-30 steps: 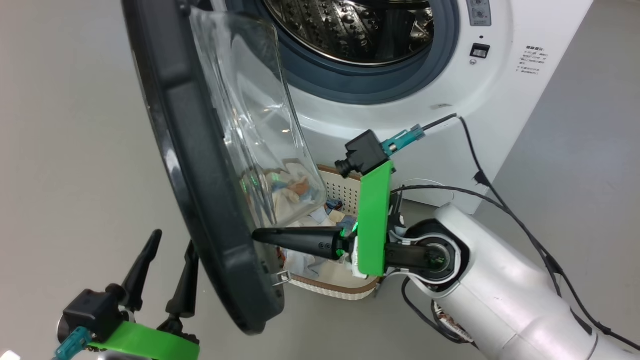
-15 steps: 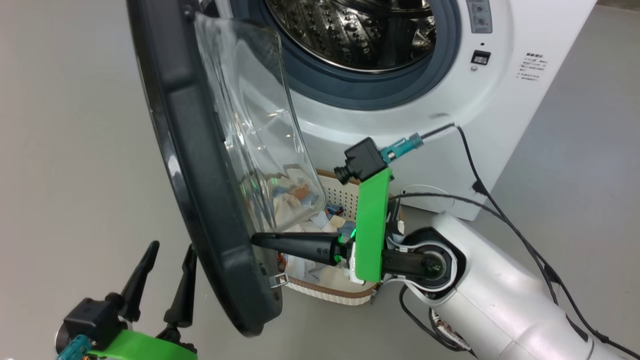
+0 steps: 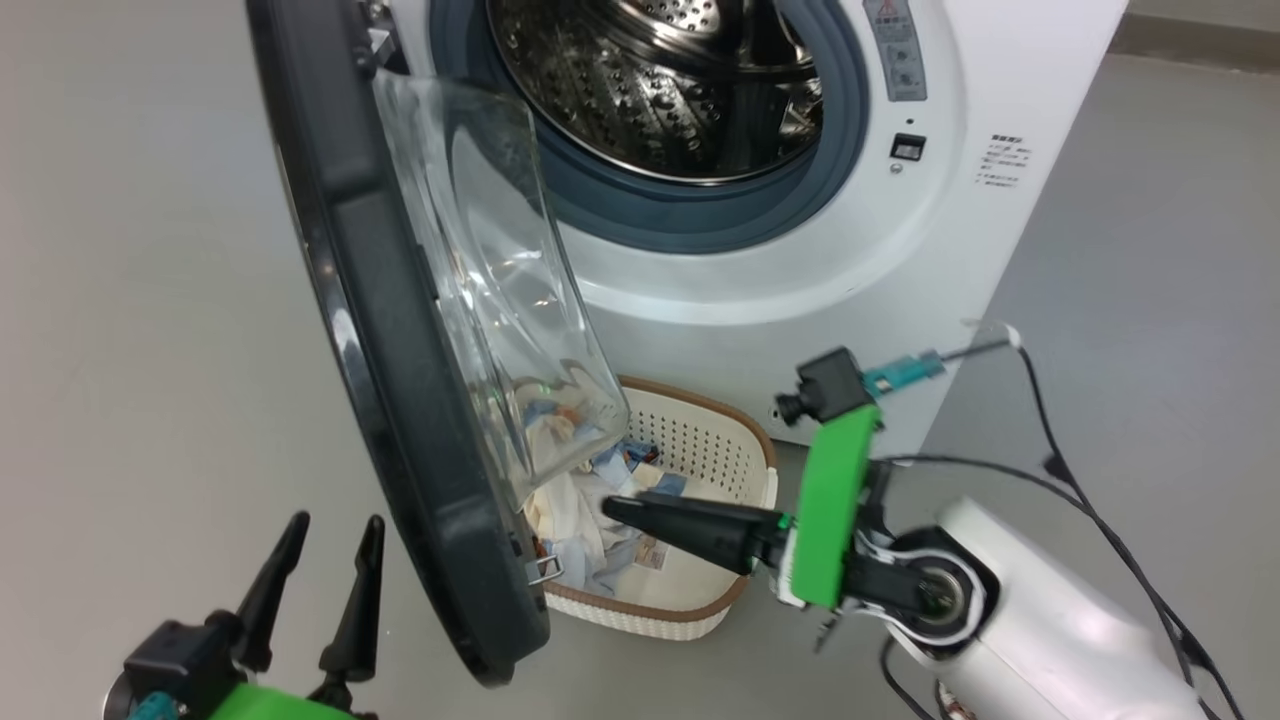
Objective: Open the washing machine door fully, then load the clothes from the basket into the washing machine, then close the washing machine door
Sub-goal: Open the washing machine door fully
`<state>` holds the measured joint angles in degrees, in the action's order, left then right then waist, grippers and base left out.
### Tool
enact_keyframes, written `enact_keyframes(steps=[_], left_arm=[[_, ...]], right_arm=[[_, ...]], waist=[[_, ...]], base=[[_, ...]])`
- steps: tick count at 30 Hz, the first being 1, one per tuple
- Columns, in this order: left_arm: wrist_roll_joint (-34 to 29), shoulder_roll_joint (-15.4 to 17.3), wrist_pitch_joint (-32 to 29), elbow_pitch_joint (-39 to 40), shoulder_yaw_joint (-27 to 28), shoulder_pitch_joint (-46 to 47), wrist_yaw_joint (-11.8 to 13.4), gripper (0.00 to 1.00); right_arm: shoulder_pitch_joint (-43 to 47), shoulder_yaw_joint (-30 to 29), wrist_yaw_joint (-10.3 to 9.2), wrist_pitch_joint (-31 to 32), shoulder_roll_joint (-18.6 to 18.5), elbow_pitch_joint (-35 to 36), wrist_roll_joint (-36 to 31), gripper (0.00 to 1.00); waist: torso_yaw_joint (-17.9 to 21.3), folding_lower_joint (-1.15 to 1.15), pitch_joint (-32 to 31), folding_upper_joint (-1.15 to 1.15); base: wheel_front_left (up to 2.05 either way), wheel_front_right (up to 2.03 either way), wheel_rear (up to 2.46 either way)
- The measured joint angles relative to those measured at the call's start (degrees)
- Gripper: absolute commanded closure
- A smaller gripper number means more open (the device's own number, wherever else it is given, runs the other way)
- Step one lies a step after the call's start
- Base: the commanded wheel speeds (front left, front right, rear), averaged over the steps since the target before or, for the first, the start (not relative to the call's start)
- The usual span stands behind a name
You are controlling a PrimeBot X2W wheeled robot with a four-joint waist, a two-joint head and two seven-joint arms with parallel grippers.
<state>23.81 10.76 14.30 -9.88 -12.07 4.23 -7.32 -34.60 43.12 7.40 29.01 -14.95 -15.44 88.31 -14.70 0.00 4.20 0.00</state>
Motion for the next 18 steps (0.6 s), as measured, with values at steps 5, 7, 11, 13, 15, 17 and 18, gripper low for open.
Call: enact_keyframes(steps=[5,7,11,13,15,17,18], left_arm=[[-0.1,0.1,0.0,-0.3,0.6,-1.6,0.0,0.0],[-0.1,0.1,0.0,-0.4,0.9,-1.6,0.0,0.0],[-0.2,0.1,0.0,-0.4,1.2,-1.7,0.0,0.0],[-0.5,0.1,0.0,-0.4,1.4,-1.7,0.0,0.0],[-0.5,0.1,0.0,-0.4,1.5,-1.8,0.0,0.0],[-0.5,0.1,0.0,-0.4,1.7,-2.1,0.0,0.0],[-0.5,0.1,0.0,-0.3,1.9,-2.5,0.0,0.0]], right_arm=[[3.1,-0.2,0.0,-3.7,-3.2,-1.0,-1.9,0.0],[4.2,-0.6,0.0,-5.5,-4.3,-1.3,-2.3,0.0],[6.4,-1.1,0.0,-9.6,-6.6,-2.1,-3.1,0.0],[7.7,-1.3,0.0,-11.9,-7.5,-2.6,-3.2,0.0],[8.9,-1.1,0.0,-14.2,-8.6,-3.0,-4.2,0.0],[9.8,-1.1,0.0,-16.9,-9.6,-3.7,-5.7,0.0],[10.2,-0.9,0.0,-18.2,-10.2,-3.9,-6.3,0.0]], waist=[[0.9,0.0,-0.6,0.0],[1.2,0.0,-0.7,0.0],[1.7,0.0,-0.9,0.0],[2.0,0.0,-1.0,0.0],[2.2,0.0,-1.1,0.0],[2.4,0.0,-1.3,0.0],[2.5,0.0,-1.4,0.0]], base=[[0.0,0.0,0.0],[0.0,0.0,0.0],[0.0,0.0,0.0],[0.0,0.0,0.0],[0.0,0.0,0.0],[0.0,0.0,0.0],[0.0,0.0,0.0]])
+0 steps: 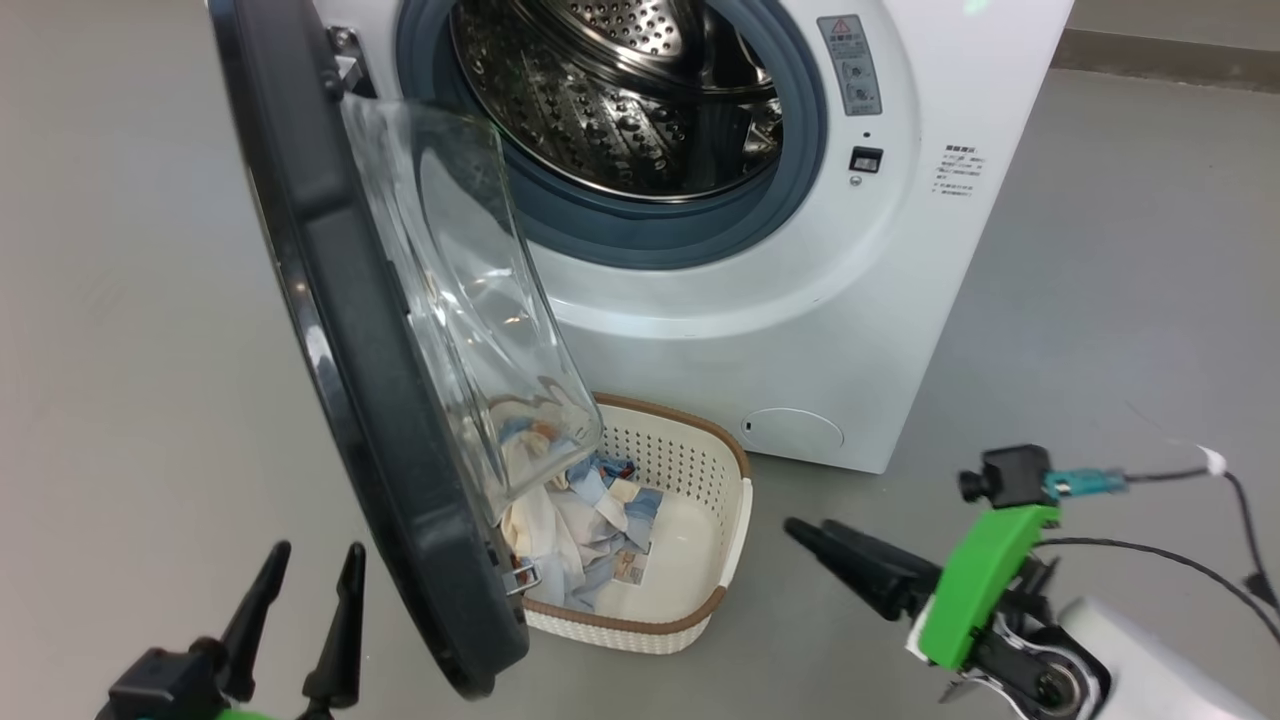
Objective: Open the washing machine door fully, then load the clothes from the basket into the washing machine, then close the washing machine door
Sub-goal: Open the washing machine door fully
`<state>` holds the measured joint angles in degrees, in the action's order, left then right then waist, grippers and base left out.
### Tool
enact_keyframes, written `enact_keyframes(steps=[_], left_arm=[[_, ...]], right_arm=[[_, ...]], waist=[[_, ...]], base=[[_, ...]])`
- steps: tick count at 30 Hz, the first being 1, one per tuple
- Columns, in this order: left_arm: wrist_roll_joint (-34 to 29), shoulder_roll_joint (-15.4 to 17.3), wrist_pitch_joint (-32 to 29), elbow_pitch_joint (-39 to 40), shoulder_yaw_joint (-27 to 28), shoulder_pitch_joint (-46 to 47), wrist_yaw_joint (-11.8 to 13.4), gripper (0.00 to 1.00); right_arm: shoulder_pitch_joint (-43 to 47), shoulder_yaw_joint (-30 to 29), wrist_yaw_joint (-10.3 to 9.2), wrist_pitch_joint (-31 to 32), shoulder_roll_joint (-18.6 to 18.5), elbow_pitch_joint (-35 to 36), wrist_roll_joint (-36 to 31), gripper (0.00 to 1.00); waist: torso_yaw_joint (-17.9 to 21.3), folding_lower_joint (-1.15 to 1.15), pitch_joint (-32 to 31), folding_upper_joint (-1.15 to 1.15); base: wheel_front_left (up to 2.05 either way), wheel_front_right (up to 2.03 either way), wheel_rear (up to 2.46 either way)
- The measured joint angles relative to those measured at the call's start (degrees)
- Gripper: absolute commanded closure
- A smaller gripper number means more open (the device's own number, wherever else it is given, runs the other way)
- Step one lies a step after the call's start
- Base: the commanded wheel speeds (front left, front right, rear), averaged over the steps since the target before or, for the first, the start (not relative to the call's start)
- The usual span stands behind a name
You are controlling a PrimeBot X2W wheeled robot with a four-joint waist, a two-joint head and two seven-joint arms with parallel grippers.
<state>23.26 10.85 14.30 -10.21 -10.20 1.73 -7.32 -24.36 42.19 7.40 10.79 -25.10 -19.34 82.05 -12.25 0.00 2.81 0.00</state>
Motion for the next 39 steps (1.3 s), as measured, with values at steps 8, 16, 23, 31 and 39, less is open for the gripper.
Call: enact_keyframes(steps=[8,16,23,31,39], left_arm=[[0.0,-0.1,0.0,-0.1,0.7,-0.7,0.0,0.0],[-0.4,-0.1,0.0,-0.3,0.8,-0.7,0.0,0.0],[-0.4,-0.1,0.0,-0.4,1.2,-0.7,0.0,0.0],[-0.4,-0.1,0.0,-0.4,1.6,-0.6,0.0,0.0],[-0.4,-0.2,0.0,-0.4,1.7,-0.6,0.0,0.0]], right_arm=[[1.2,2.2,0.0,-11.7,-2.7,-3.6,-5.3,0.0],[1.2,7.3,0.0,-24.0,-3.8,-8.8,-13.9,0.0],[1.8,-2.5,0.0,-25.0,-1.5,-9.0,-26.3,0.0],[11.8,-20.7,0.0,-25.1,4.2,-3.3,-43.9,0.0],[17.1,-28.6,0.0,-25.1,8.3,0.7,-53.3,0.0]], waist=[[0.3,0.0,-0.4,0.0],[0.1,0.0,-0.7,0.0],[-0.1,0.0,-0.7,0.0],[-0.3,0.0,-0.5,0.0],[-0.4,0.0,-0.8,0.0]], base=[[0.0,0.0,0.0],[0.0,0.0,0.0],[0.0,0.0,0.0],[0.0,0.0,0.0],[0.0,0.0,0.0]])
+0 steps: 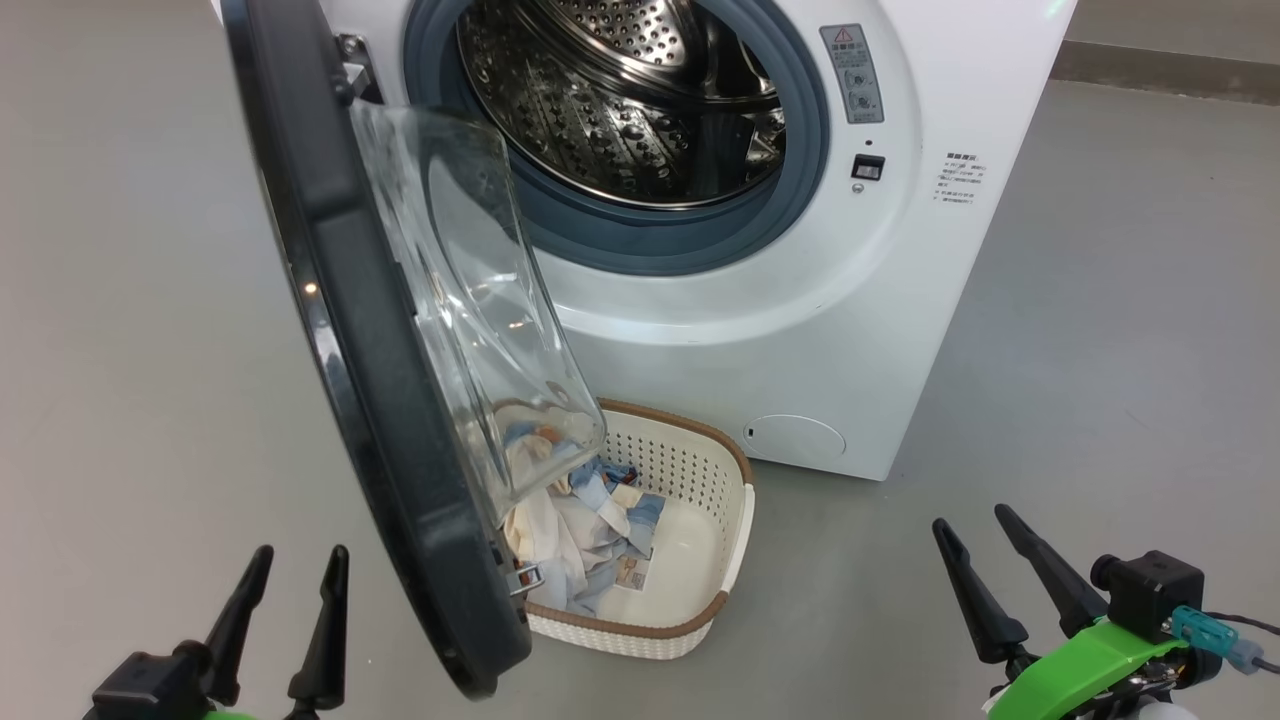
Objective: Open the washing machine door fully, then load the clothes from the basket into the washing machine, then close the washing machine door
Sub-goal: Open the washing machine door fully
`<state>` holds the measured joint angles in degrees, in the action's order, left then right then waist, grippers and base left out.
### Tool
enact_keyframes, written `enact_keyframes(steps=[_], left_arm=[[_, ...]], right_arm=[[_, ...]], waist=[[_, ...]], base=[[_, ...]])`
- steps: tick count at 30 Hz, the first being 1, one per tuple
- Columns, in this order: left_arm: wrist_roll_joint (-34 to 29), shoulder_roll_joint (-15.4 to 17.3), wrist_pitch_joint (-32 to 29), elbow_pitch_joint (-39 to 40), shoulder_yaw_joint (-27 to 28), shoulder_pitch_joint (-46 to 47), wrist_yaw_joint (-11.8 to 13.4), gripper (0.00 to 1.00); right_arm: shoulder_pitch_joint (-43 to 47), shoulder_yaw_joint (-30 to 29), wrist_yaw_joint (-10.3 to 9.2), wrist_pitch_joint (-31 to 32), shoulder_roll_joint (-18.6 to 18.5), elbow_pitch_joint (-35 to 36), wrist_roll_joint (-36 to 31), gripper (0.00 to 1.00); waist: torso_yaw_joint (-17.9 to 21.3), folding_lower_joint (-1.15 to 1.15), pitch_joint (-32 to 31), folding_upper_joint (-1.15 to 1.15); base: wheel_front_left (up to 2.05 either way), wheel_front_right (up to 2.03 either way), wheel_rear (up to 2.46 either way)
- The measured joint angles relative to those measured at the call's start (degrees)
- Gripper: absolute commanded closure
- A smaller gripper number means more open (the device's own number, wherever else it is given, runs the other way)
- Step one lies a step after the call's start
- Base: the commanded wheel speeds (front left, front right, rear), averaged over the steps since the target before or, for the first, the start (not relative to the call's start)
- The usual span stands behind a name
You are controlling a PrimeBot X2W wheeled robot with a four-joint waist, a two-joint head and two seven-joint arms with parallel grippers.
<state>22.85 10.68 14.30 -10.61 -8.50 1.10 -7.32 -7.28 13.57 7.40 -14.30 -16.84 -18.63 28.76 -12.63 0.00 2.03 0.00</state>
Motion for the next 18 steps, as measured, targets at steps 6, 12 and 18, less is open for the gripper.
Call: enact_keyframes(steps=[6,12,18], left_arm=[[0.0,0.0,0.0,0.0,0.0,0.0,0.0,0.0],[0.5,-1.2,0.0,0.3,3.1,0.1,0.0,1.0],[1.7,-3.4,0.0,8.4,9.5,1.0,0.0,1.0]], right_arm=[[0.6,-1.9,0.0,0.0,1.0,0.8,-1.8,0.0],[1.8,-3.1,0.0,0.0,1.4,1.1,-2.1,0.0],[2.7,-3.2,0.0,0.0,2.0,1.4,-2.4,0.0]], waist=[[0.1,0.0,-0.1,0.0],[-0.1,0.0,-0.6,0.0],[-0.4,0.0,-1.3,0.0]], base=[[0.0,0.0,0.0],[0.0,0.0,0.0],[0.0,0.0,0.0]])
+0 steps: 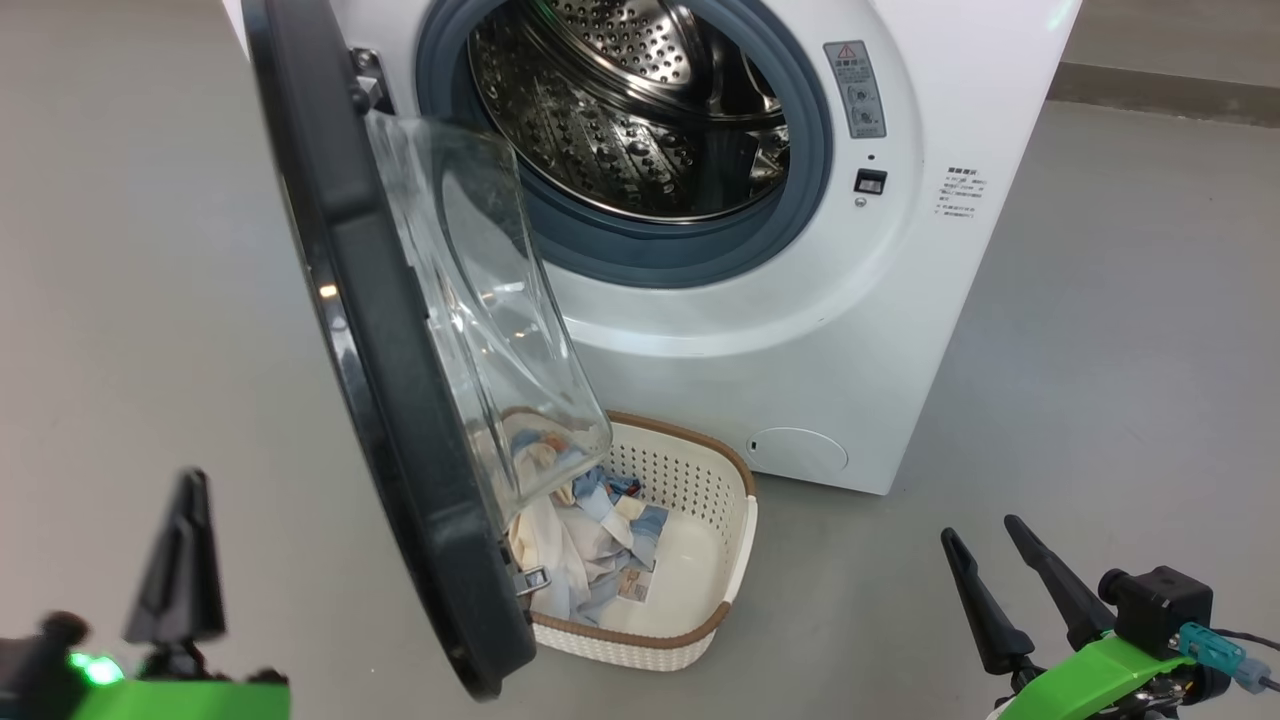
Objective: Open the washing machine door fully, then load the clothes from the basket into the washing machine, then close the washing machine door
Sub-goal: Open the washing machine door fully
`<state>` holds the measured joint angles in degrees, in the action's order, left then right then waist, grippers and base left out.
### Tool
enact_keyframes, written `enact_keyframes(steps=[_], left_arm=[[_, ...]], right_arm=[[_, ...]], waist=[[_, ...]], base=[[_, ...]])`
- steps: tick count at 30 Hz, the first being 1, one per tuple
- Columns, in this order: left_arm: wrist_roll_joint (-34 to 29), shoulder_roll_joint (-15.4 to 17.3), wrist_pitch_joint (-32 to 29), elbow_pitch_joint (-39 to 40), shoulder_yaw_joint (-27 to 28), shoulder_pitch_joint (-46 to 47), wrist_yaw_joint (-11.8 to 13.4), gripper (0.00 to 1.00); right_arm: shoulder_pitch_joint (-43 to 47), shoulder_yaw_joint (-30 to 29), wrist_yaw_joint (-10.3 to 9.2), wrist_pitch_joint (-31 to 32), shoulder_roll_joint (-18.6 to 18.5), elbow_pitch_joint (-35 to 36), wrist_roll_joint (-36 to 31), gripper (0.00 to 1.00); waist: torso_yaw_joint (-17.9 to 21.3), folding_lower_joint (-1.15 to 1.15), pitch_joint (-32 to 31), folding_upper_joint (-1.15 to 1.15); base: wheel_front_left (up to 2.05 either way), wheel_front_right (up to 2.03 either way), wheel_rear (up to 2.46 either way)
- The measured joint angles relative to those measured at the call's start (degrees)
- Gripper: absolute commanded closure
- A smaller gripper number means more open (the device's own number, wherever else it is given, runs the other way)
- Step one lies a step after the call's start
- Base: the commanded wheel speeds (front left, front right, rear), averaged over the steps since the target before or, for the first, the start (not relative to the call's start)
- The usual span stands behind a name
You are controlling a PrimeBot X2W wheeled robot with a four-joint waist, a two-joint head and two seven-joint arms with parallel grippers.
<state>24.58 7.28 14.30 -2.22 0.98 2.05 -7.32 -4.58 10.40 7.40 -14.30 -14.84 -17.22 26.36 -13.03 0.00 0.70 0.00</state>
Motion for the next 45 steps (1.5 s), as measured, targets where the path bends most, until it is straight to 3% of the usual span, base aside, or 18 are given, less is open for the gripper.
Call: enact_keyframes(steps=[3,7,11,15,17,19,29,45], left_arm=[[0.7,-1.1,0.1,6.6,1.7,0.8,0.0,1.0],[1.6,-1.9,0.4,15.9,-0.8,0.8,0.0,1.0],[2.5,-1.3,0.5,22.0,-7.9,0.4,0.0,1.0],[2.7,2.8,0.3,24.3,-17.8,-1.2,0.0,1.0],[2.3,3.7,0.3,24.3,-19.7,-1.6,0.0,1.0],[2.9,4.0,-0.2,23.1,-23.7,-2.2,0.0,1.0],[8.5,4.0,-2.0,12.2,-32.3,-3.3,0.0,1.0],[10.4,3.5,-1.5,-0.1,-30.3,-2.4,0.6,1.0]], right_arm=[[0.0,-0.1,0.0,0.0,0.0,0.3,0.0,0.0],[0.0,-0.3,0.0,0.0,-0.1,0.6,0.0,0.0],[0.0,-0.6,0.0,0.0,-0.1,1.0,0.0,0.0],[0.0,-0.6,0.0,0.0,-0.1,1.3,0.0,0.0],[0.0,-0.6,0.0,0.0,-0.1,1.4,0.0,0.0],[0.0,-0.6,0.0,0.0,-0.1,1.6,-0.1,0.0],[-0.1,-0.5,0.0,0.0,0.0,1.5,-0.8,0.0],[-0.1,-0.3,0.0,0.0,0.0,1.5,-0.8,0.0]], waist=[[0.0,0.0,-0.1,0.0],[-0.1,0.0,0.0,0.0],[0.0,0.0,0.1,0.0],[0.1,0.0,0.2,0.0],[0.2,0.0,0.3,0.0],[0.3,0.0,0.6,0.0],[0.4,0.0,1.0,0.0],[0.4,0.0,0.9,0.0]], base=[[0.0,0.0,0.0],[0.0,0.0,0.0],[0.0,0.0,0.0],[0.0,0.0,0.0],[0.0,0.0,0.0],[0.0,0.0,0.0],[0.0,0.0,0.0],[0.0,0.0,0.0]])
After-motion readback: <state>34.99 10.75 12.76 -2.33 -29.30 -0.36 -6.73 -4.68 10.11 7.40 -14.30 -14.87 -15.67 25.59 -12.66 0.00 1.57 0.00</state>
